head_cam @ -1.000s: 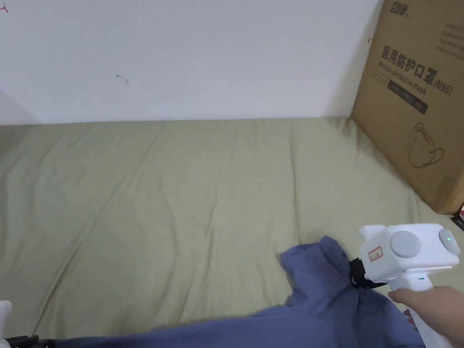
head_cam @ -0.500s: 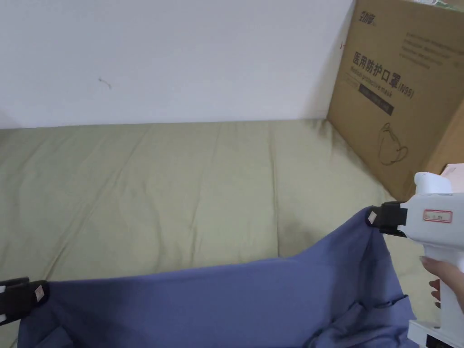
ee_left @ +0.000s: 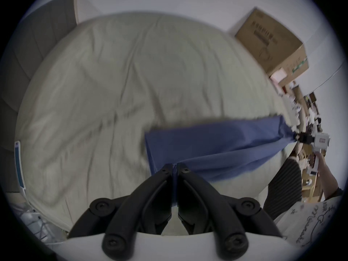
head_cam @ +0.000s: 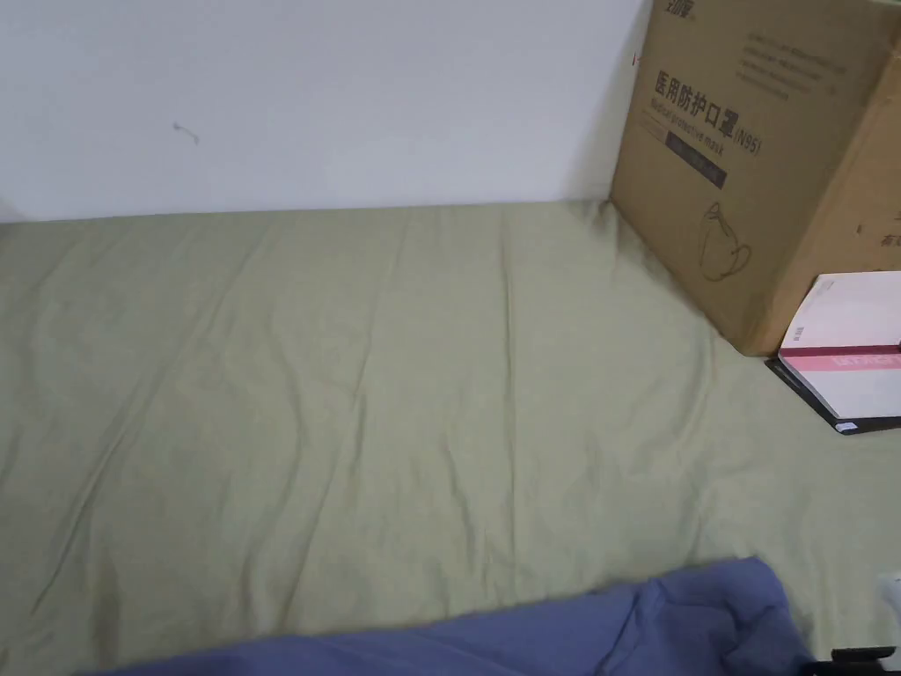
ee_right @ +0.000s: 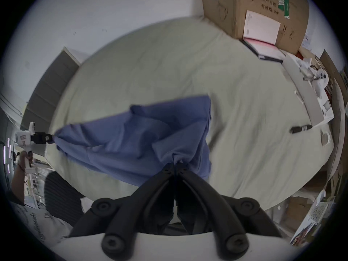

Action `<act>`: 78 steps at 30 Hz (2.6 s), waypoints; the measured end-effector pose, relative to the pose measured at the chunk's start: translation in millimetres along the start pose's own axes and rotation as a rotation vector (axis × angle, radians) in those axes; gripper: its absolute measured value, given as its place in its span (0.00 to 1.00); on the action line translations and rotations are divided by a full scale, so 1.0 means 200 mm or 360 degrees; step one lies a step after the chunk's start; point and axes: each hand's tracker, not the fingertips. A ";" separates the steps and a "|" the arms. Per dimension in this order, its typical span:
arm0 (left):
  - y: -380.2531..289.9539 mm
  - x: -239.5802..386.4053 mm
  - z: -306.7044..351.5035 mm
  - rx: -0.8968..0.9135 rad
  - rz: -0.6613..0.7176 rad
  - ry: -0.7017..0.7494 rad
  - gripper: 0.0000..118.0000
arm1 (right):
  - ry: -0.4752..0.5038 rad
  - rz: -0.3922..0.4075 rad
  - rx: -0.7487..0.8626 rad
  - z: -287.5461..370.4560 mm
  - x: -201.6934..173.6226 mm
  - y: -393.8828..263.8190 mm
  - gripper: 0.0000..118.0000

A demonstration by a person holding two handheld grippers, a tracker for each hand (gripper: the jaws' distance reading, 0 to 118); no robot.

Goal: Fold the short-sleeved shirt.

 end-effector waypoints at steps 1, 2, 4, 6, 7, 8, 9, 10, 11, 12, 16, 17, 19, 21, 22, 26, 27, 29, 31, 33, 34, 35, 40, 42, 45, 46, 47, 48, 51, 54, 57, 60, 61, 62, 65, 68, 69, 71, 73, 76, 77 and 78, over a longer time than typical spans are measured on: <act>-0.02 0.00 -0.05 -0.0059 0.0008 -0.0007 0.05 | -0.0014 -0.0015 -0.0025 -0.06 0.00 0.00 0.02; -0.04 0.00 -0.09 -0.0062 0.0026 -0.0024 0.17 | -0.0031 -0.0032 -0.0041 -0.10 0.01 -0.01 0.11; -0.05 0.00 -0.11 -0.0032 0.0037 -0.0011 0.38 | -0.0081 -0.0063 -0.0071 -0.14 0.00 0.00 0.31; -0.05 0.00 -0.11 0.0003 0.0020 0.0155 0.70 | -0.0123 -0.0051 -0.0031 -0.17 0.02 0.01 0.52; -0.06 0.01 -0.09 0.0013 0.0016 0.0185 0.86 | -0.0152 -0.0025 0.0017 -0.14 0.00 0.02 0.75; -0.06 0.01 -0.04 0.0052 0.0032 0.0122 0.83 | -0.0176 0.0016 0.0058 -0.10 -0.02 0.03 0.80; -0.05 0.03 -0.02 0.0063 0.0072 0.0096 0.83 | -0.0176 0.0063 0.0092 -0.06 -0.04 0.04 0.80; -0.05 0.05 0.03 0.0091 0.0162 0.0071 0.83 | -0.0179 0.0109 0.0138 0.01 -0.13 0.06 0.80; -0.04 0.10 0.09 0.0178 0.0217 0.0084 0.83 | -0.0175 0.0149 0.0232 0.08 -0.18 0.06 0.80; -0.03 0.15 0.16 0.0302 0.0208 0.0104 0.83 | -0.0156 0.0176 0.0346 0.14 -0.22 0.07 0.80; -0.09 0.41 0.42 0.1216 0.0075 0.0115 0.83 | 0.0027 0.0261 0.1014 0.38 -0.47 0.06 0.80; -0.13 0.45 0.47 0.1439 0.0057 0.0124 0.84 | 0.0090 0.0243 0.1226 0.39 -0.52 0.04 0.80; -0.18 0.59 0.50 0.1740 0.0036 0.0215 0.84 | 0.0146 0.0267 0.1561 0.44 -0.63 0.01 0.80; -0.19 0.64 0.48 0.1916 0.0020 0.0312 0.84 | 0.0079 0.0229 0.1726 0.44 -0.51 0.10 0.79; -0.20 0.67 0.48 0.1966 0.0006 0.0325 0.81 | -0.0026 0.0208 0.1791 0.44 -0.63 0.03 0.78; -0.23 0.77 0.46 0.2053 0.0010 0.0313 0.05 | 0.0126 0.0063 0.1708 0.36 -0.82 -0.01 0.07; -0.23 0.78 0.45 0.2050 0.0005 0.0324 0.00 | 0.0153 0.0061 0.1689 0.35 -0.82 0.00 0.03; -0.22 0.81 0.45 0.1990 0.0007 0.0432 0.00 | 0.0060 0.0073 0.1657 0.33 -0.85 0.03 0.01; -0.20 0.76 0.46 0.1938 0.0038 0.0414 0.00 | 0.0067 0.0107 0.1683 0.37 -0.83 0.05 0.01; -0.17 0.68 0.48 0.1868 0.0041 0.0337 0.00 | 0.0086 0.0089 0.1723 0.39 -0.82 0.04 0.01; -0.14 0.61 0.51 0.1810 0.0031 0.0290 0.00 | 0.0043 0.0095 0.1769 0.45 -0.82 0.01 0.01; -0.10 0.51 0.53 0.1696 0.0025 0.0184 0.00 | 0.0026 0.0096 0.1775 0.47 -0.82 0.01 0.01; 0.07 -0.08 0.37 0.0667 0.0577 -0.0609 0.00 | 0.0271 0.0018 0.1688 0.50 -0.74 0.03 0.01; 0.02 -0.21 0.26 0.0512 0.0751 -0.0784 0.00 | 0.0274 0.0003 0.1589 0.46 -0.71 0.04 0.01; -0.03 -0.35 0.14 0.0451 0.0708 -0.0690 0.32 | 0.0252 0.0069 0.1489 0.40 -0.71 0.04 0.01; -0.04 -0.40 0.09 0.0409 0.0760 -0.0639 0.77 | 0.0209 0.0100 0.1451 0.38 -0.76 0.03 0.01; -0.06 -0.44 0.03 0.0369 0.0814 -0.0689 0.96 | 0.0194 0.0121 0.1410 0.37 -0.78 0.04 0.01; -0.08 -0.48 -0.02 0.0380 0.0844 -0.0786 0.98 | 0.0196 0.0132 0.1383 0.35 -0.80 0.05 0.01; -0.11 -0.55 -0.17 0.0343 0.0962 -0.0921 0.97 | 0.0184 0.0111 0.1327 0.33 -0.85 0.06 0.01; -0.13 -0.56 -0.35 0.0264 0.0991 -0.1034 0.97 | 0.0271 0.0072 0.1307 0.32 -0.88 0.09 0.01; -0.12 -0.55 -0.49 0.0223 0.0937 -0.1382 0.99 | 0.0262 0.0113 0.1288 0.32 -0.94 0.13 0.01; -0.09 -0.51 -0.58 0.0202 0.0943 -0.1549 0.97 | 0.0272 0.0156 0.1261 0.32 -0.97 0.15 0.01; -0.08 -0.55 -0.61 0.0225 0.0941 -0.1543 0.86 | 0.0279 0.0161 0.1253 0.31 -0.98 0.15 0.01; -0.08 -0.55 -0.62 0.0258 0.0946 -0.1525 0.60 | 0.0284 0.0164 0.1245 0.31 -0.99 0.15 0.01; -0.08 -0.55 -0.66 0.0226 0.0833 -0.0892 0.06 | 0.0298 0.0169 0.1215 0.29 -1.00 0.15 0.01; -0.06 -0.51 -0.64 0.0274 0.0842 -0.0971 0.06 | 0.0292 0.0173 0.1188 0.26 -1.00 0.14 0.01; -0.07 -0.47 -0.61 0.0289 0.0771 -0.0907 0.06 | 0.0287 0.0169 0.1181 0.26 -1.00 0.14 0.01; -0.03 -0.41 -0.50 0.0333 0.0683 -0.0749 0.06 | 0.0295 0.0145 0.1164 0.25 -0.98 0.14 0.01; -0.04 -0.32 -0.35 0.0393 0.0576 -0.0591 0.06 | 0.0320 0.0123 0.1164 0.27 -0.95 0.14 0.01; -0.06 -0.22 -0.12 0.0482 0.0394 -0.0100 0.06 | 0.0331 0.0106 0.1183 0.29 -0.92 0.13 0.01; -0.08 -0.15 -0.03 0.0513 0.0264 0.0189 0.06 | 0.0334 0.0099 0.1186 0.29 -0.90 0.12 0.01; -0.09 -0.10 0.02 0.0516 0.0142 0.0464 0.06 | 0.0338 0.0093 0.1188 0.30 -0.89 0.11 0.01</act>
